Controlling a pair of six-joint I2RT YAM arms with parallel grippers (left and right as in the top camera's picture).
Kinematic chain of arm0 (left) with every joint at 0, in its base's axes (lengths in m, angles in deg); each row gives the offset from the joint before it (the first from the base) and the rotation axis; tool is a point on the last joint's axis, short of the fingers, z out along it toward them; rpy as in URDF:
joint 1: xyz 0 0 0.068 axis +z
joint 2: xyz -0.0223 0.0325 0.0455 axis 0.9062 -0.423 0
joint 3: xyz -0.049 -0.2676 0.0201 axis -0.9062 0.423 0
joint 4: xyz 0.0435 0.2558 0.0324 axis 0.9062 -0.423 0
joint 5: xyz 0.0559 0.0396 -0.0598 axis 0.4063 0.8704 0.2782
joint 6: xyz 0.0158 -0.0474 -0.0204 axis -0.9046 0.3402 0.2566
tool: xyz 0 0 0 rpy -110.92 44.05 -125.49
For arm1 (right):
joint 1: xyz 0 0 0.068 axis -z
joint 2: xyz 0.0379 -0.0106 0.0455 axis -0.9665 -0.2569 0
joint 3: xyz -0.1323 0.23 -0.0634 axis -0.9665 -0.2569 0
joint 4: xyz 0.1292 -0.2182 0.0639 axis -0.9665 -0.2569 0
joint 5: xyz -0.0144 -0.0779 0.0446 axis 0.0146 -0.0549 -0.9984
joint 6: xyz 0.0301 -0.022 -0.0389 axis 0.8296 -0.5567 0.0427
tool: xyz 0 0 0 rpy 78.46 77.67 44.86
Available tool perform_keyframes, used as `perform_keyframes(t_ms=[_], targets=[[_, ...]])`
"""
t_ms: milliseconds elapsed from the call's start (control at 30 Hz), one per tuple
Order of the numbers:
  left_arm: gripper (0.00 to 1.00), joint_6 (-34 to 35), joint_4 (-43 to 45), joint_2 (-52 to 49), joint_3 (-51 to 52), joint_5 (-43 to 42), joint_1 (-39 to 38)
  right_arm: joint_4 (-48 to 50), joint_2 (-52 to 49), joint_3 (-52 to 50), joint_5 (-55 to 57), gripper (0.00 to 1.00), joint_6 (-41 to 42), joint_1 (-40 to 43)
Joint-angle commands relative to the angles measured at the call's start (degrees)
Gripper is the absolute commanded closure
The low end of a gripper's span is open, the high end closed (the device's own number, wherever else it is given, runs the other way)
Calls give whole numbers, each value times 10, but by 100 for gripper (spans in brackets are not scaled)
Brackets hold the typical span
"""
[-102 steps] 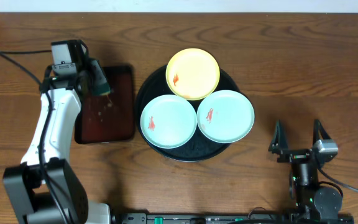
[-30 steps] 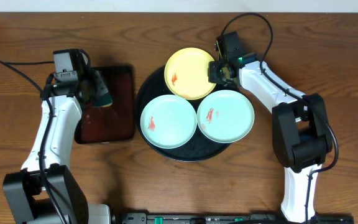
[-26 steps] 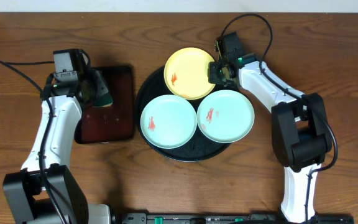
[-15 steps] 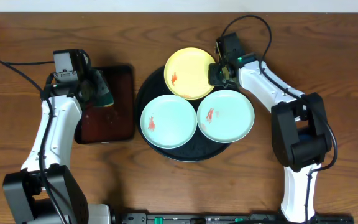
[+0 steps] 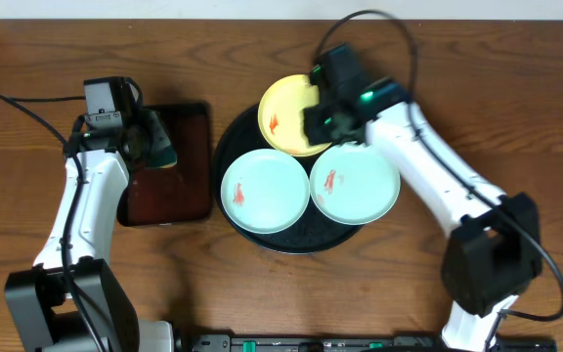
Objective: Clean dirty plates on tray and stack at the side
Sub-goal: 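Bring the sponge with the left gripper onto the left blue plate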
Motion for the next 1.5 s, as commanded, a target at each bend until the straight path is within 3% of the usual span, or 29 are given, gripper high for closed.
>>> perform_keyframes(t_ms=[0,467,567,800,967,1100,1267,1333,1467], targets=[[92,3,-3,-12,-9,12,3,-5,-38,-12,19,58,-22,-38],[93,3,-10,-12,-9,12,3,-6,-114,-12,68,64,-34,-57],[93,3,-10,-12,-9,12,3,-5,-117,-12,68,73,-35,-58],[92,3,-11,-12,-9,-2,3,-4,-138,-12,68,83,-35,-59],[93,0,-11,-12,-9,-37,3,-4,-140,-12,68,99,-35,-59],[93,1,-13,-9,-10,-46,3,-5,-141,-12,68,99,-35,-59],[93,4,-24,16,-10,-152,1,-5,-140,-12,57,99,-31,-59],[93,25,-38,24,-10,-195,-6,-4,-140,-12,56,99,-18,-57],[93,76,-77,17,-2,-204,-41,1,-140,-12,53,99,-8,-54]])
